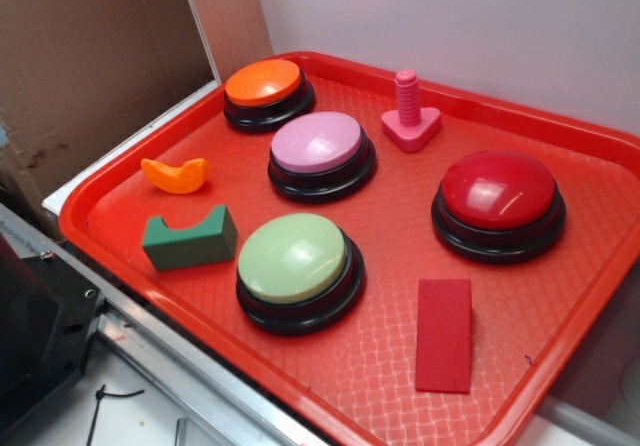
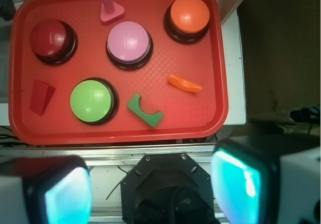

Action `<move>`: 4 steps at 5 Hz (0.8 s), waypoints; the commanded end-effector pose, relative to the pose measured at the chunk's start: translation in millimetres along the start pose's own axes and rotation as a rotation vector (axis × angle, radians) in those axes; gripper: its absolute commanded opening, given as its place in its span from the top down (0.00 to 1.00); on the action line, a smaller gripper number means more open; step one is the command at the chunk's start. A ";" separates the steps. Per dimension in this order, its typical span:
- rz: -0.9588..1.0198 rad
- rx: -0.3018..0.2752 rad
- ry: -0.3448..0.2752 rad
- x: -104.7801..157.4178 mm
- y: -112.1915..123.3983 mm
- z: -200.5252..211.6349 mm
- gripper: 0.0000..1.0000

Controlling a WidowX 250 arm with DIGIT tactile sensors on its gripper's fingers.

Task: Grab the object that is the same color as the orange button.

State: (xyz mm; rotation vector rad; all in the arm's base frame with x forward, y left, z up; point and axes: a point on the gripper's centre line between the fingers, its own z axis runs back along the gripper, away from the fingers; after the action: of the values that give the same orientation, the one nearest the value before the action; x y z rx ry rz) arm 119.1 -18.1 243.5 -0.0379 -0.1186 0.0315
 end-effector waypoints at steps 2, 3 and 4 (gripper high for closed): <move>-0.007 0.014 -0.051 32.3 19.1 2.7 0.00; -0.026 0.042 -0.027 65.2 37.2 -7.1 0.00; -0.290 0.115 0.042 95.7 46.4 -24.3 0.00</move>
State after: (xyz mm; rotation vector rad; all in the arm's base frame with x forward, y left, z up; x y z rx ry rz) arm 210.6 34.8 214.9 0.0765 -0.0268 -0.2637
